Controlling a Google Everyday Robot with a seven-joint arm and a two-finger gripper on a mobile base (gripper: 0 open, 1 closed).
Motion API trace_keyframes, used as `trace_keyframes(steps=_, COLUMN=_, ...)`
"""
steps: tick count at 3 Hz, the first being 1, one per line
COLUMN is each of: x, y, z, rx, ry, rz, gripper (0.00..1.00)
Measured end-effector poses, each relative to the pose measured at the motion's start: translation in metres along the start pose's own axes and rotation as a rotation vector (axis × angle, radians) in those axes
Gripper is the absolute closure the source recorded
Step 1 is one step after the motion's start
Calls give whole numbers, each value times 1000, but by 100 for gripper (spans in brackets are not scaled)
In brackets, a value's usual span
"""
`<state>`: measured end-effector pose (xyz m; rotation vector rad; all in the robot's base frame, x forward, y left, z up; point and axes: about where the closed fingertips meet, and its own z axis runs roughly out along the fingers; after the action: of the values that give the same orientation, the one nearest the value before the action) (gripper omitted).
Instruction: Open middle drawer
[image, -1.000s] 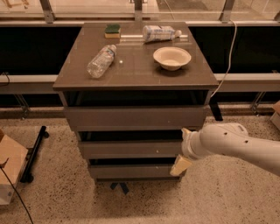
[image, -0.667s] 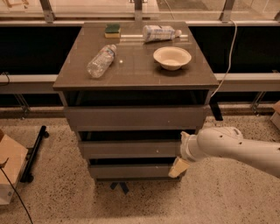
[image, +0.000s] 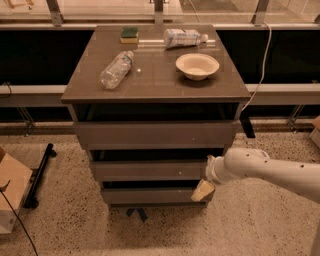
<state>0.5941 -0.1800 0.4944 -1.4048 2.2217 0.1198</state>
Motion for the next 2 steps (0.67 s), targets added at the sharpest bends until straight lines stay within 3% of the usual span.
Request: trace_keyframes(steps=2, x=5, y=-35, z=47, rx=-26, ry=-18, rz=41, gripper=0)
